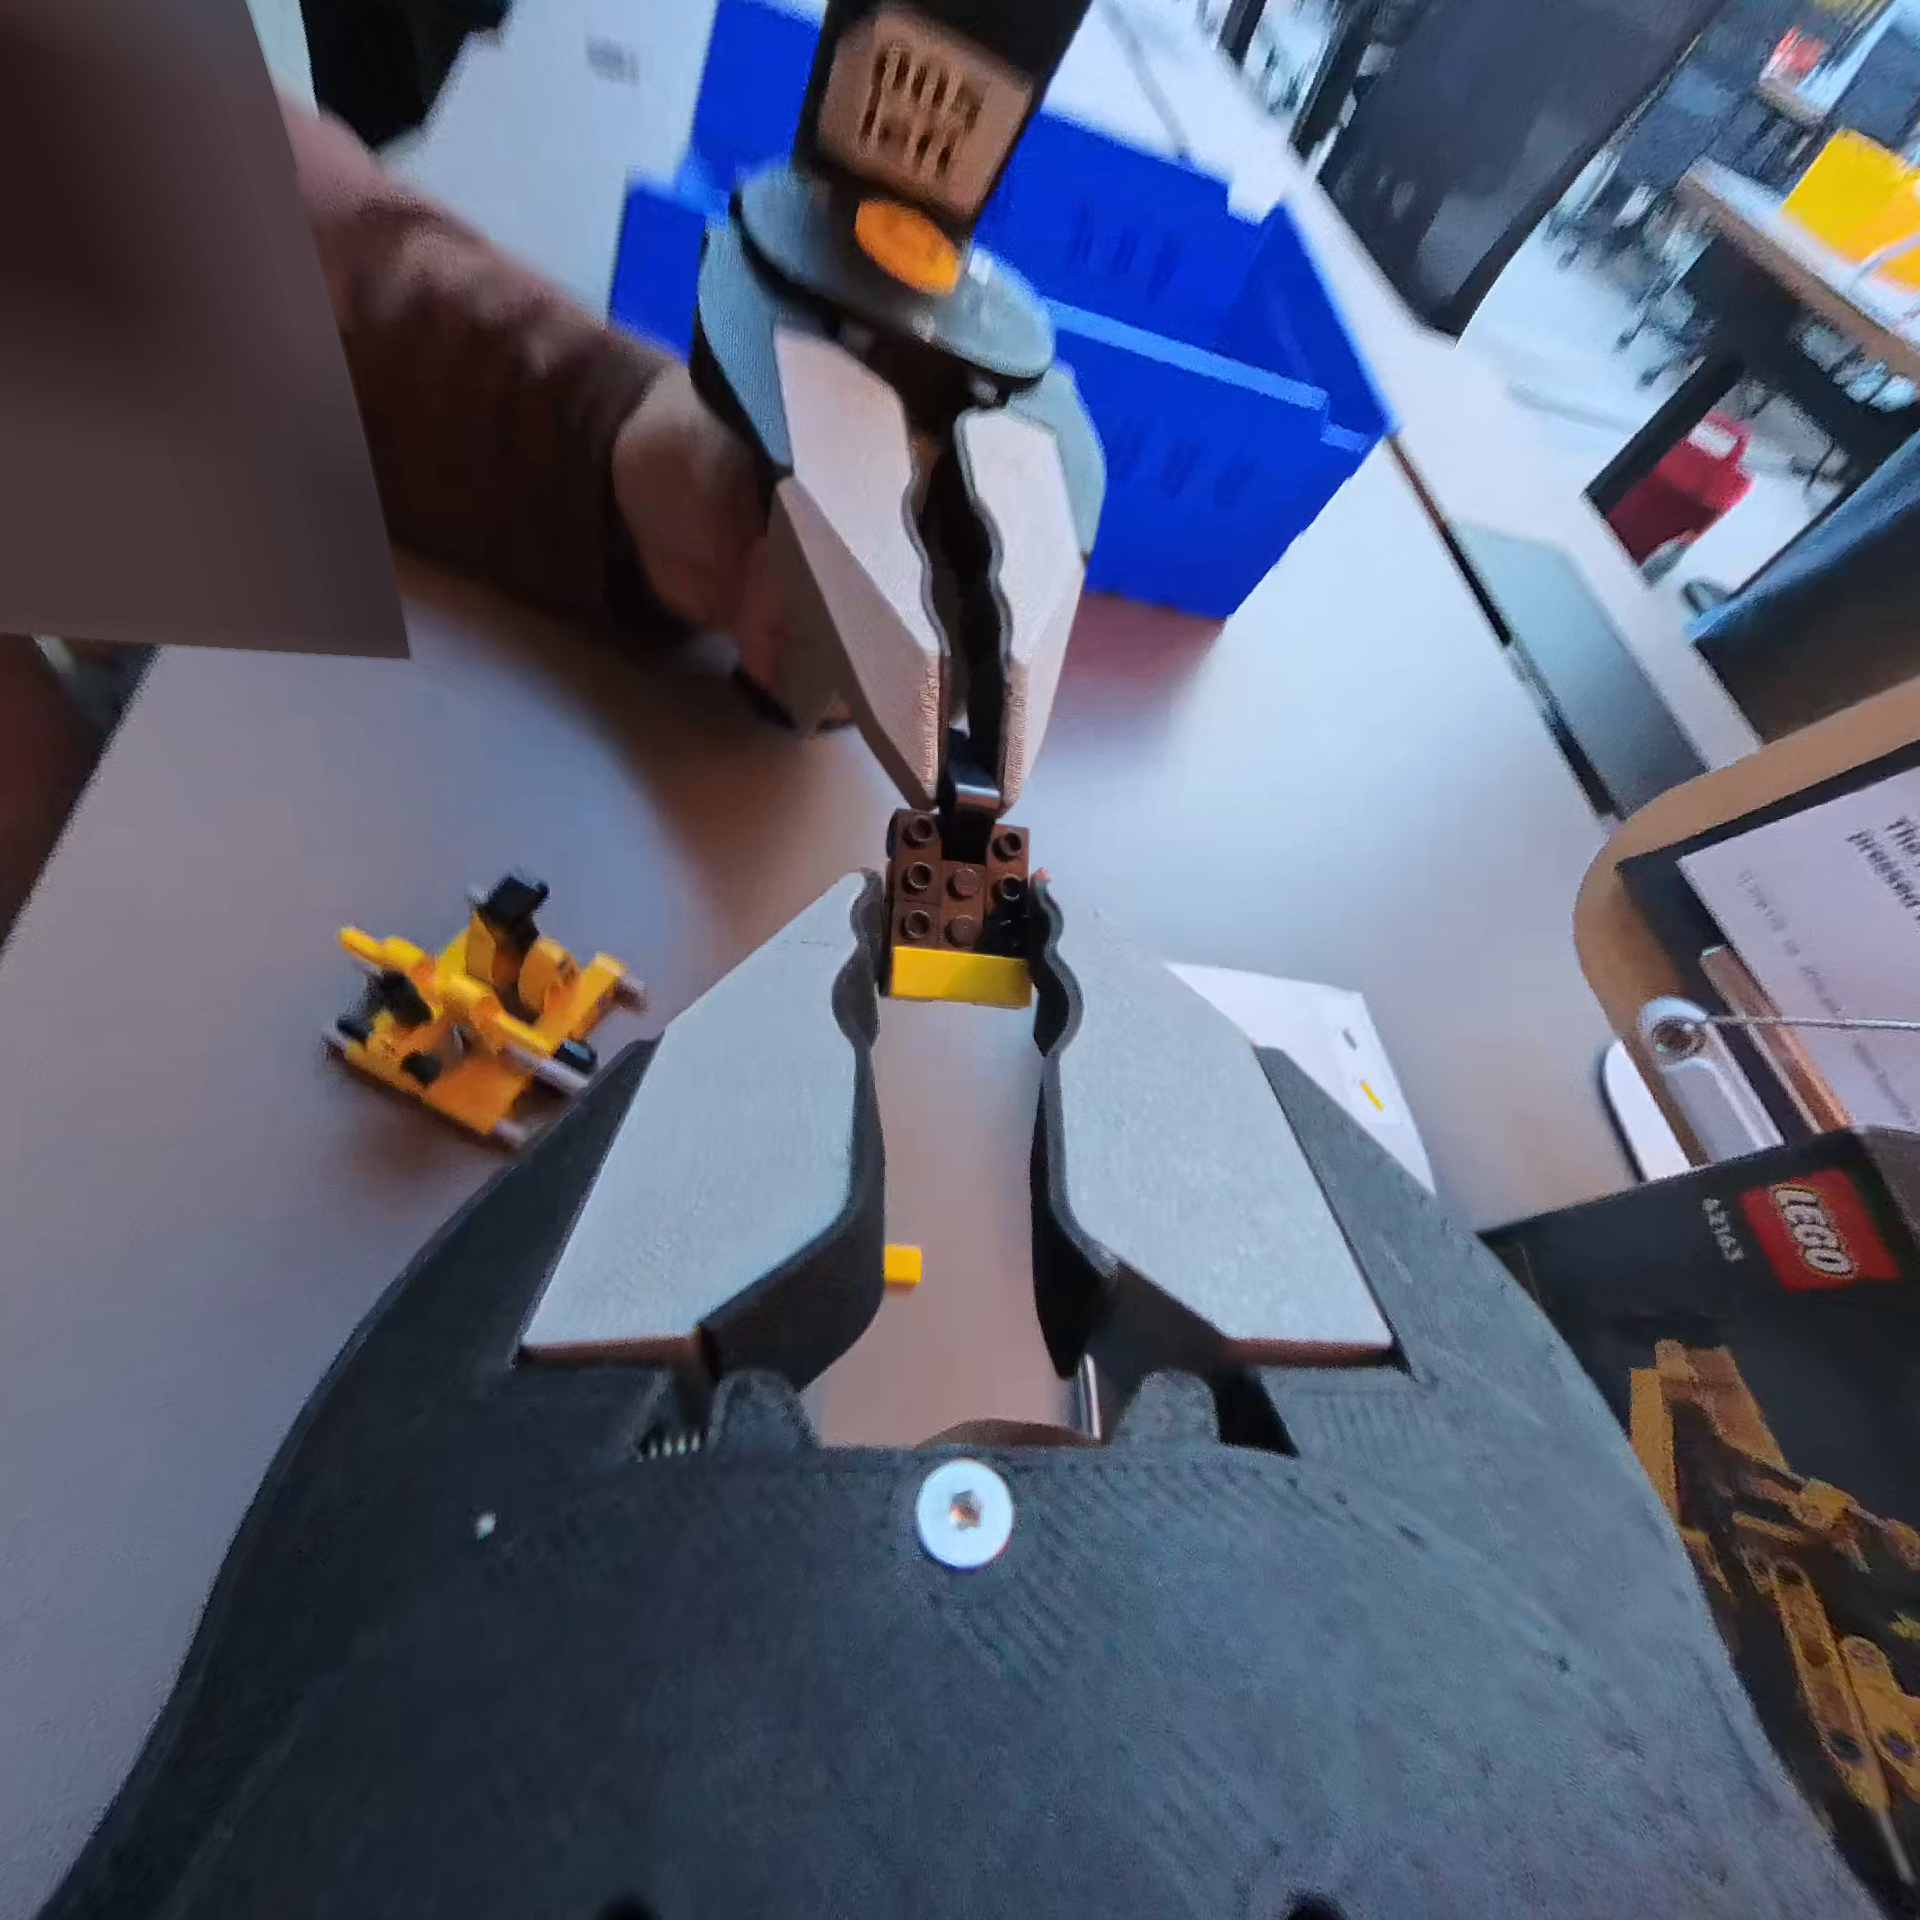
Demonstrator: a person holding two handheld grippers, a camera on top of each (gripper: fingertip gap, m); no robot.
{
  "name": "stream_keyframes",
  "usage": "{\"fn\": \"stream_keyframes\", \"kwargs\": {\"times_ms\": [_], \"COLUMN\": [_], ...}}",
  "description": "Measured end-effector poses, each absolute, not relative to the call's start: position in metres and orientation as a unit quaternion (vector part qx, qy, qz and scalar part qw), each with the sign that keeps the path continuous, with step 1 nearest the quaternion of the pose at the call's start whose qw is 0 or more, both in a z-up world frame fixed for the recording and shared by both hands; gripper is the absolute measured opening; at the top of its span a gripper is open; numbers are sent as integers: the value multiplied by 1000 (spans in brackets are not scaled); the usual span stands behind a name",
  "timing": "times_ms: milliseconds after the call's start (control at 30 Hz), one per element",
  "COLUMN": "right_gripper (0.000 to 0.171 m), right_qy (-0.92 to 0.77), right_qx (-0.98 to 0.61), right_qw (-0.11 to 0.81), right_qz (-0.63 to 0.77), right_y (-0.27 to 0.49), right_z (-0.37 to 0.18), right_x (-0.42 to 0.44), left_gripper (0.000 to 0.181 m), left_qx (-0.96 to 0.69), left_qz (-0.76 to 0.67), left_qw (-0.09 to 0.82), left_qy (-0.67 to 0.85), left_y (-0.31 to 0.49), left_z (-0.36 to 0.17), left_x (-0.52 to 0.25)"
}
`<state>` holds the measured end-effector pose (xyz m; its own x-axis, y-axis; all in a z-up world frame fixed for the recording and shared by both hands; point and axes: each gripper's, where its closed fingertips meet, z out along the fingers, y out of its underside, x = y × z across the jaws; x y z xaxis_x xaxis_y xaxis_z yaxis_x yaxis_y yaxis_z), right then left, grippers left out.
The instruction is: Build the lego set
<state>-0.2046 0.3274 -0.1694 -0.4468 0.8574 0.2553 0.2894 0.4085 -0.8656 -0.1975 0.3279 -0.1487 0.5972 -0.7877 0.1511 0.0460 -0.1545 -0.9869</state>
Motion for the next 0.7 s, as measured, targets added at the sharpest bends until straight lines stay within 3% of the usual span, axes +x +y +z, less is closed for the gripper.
{"fn": "stream_keyframes", "kwargs": {"times_ms": [133,433,600,700], "right_gripper": [24,24,24,24], "right_qy": [-705,-699,-697,-693], "right_qx": [-375,-377,-362,-351], "right_qw": [394,407,425,430], "right_qz": [455,451,450,460], "right_y": [326,328,326,324], "right_z": [-140,-141,-136,-130], "right_x": [-206,-208,-206,-205], "left_gripper": [6,7,20,17], "left_qx": [-630,-639,-637,-651], "left_qz": [-414,-486,-528,-542], "left_qw": [621,568,526,490], "left_qy": [214,182,196,204], "left_y": [329,330,321,318], "left_z": [-126,-135,-133,-144], "left_x": [-200,-203,-199,-194]}}
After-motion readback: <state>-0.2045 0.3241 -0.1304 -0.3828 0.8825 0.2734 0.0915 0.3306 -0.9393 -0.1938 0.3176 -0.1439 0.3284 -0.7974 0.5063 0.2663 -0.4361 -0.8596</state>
